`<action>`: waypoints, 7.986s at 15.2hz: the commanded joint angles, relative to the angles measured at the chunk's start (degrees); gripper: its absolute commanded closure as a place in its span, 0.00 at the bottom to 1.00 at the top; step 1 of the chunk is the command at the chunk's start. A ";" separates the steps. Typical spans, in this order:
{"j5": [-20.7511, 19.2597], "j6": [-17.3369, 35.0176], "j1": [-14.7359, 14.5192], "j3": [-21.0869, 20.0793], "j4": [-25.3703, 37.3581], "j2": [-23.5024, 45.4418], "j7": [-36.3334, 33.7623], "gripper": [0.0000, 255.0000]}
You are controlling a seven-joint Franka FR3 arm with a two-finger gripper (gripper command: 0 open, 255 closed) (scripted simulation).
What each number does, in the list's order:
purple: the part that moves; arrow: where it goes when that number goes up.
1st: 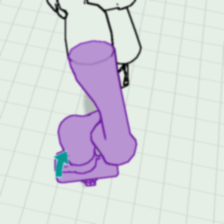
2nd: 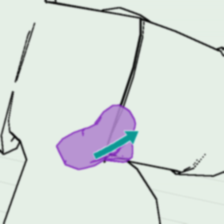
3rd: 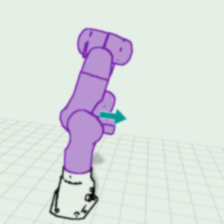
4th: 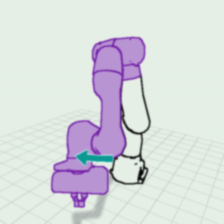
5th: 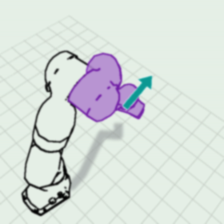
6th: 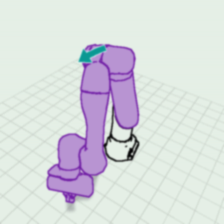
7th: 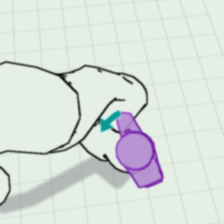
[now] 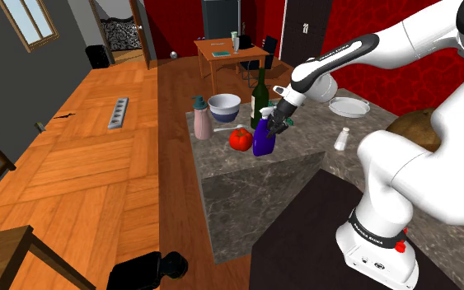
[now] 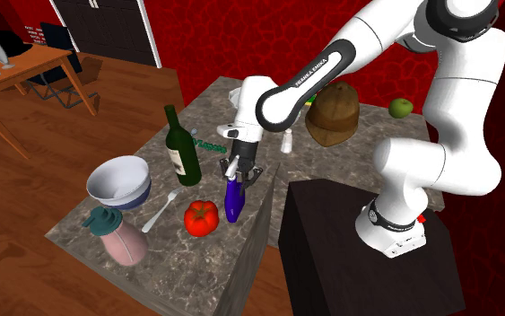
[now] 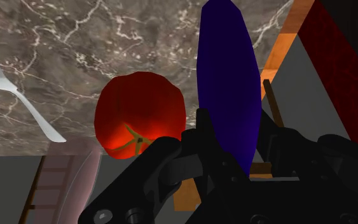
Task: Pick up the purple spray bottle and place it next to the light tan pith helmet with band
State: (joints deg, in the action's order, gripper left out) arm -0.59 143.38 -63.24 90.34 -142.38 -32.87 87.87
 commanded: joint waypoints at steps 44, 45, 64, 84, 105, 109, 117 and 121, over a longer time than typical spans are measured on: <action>-0.20 -25.63 19.87 -29.11 13.28 -4.49 -12.69 1.00; -0.16 -26.30 19.98 -29.52 13.85 -4.56 -12.99 1.00; 1.34 -38.83 19.56 -34.68 26.89 -4.02 -17.79 1.00; -7.54 -58.83 39.46 -40.84 24.00 -23.45 -12.58 1.00; -18.59 -78.37 49.84 -35.06 32.12 -34.45 1.26 1.00; -20.08 -76.53 50.87 -33.98 28.88 -36.05 1.78 1.00; -23.25 -73.00 52.75 -31.33 22.97 -38.90 2.88 1.00; -24.79 -71.17 53.78 -29.75 20.27 -39.89 3.67 1.00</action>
State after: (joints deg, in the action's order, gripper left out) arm -24.89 71.78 -11.27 60.14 -121.62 -71.14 91.22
